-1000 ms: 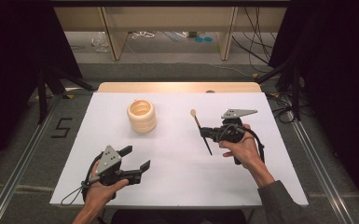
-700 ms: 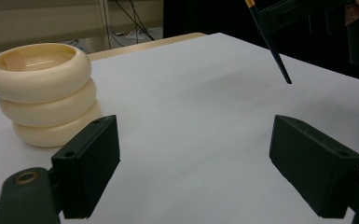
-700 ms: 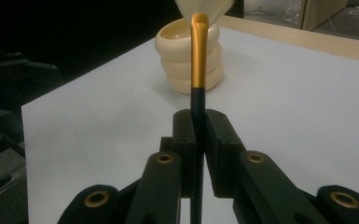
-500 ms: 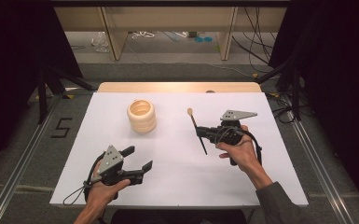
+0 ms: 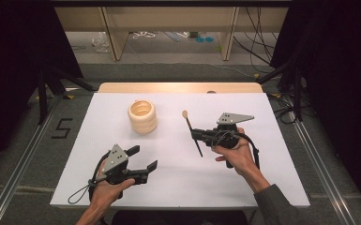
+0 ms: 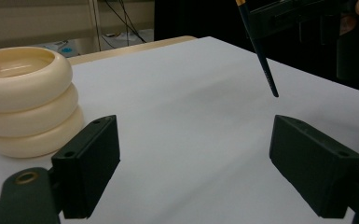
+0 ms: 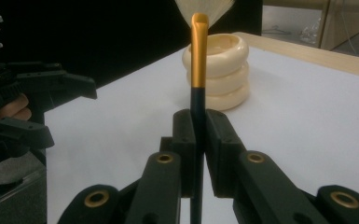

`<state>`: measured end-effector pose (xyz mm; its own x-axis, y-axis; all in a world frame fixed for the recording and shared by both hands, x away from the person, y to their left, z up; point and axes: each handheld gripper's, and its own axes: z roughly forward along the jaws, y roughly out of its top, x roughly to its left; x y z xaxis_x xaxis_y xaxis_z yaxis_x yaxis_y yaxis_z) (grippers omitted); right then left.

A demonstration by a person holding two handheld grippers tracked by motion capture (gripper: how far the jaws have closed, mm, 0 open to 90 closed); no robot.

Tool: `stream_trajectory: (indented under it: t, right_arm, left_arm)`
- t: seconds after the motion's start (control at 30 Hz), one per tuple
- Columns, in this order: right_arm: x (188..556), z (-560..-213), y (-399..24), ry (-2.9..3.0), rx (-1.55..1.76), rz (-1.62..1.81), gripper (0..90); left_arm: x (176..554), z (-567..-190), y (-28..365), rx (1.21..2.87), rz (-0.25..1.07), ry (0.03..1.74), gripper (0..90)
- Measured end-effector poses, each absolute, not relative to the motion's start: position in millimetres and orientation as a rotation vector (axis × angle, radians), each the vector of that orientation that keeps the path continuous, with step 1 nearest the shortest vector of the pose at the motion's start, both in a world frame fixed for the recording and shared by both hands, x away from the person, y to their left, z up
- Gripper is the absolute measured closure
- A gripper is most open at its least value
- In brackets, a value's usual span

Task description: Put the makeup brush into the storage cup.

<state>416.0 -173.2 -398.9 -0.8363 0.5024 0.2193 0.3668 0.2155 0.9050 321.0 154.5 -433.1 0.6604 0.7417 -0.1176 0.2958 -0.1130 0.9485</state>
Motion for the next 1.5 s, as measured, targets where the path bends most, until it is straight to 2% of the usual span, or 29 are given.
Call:
stream_trajectory:
  t: [1.23, 1.5]
  right_arm:
    - [399.7, -394.5, -135.4, 2.373, 0.712, 1.853, 83.4]
    - [395.7, -396.0, -128.1, 2.389, 0.686, 1.879, 83.4]
  left_arm:
    - [333.4, -431.5, 118.3, 1.677, 0.376, 0.751, 16.1]
    - [334.8, -431.5, 115.0, 1.662, 0.336, 0.747, 21.1]
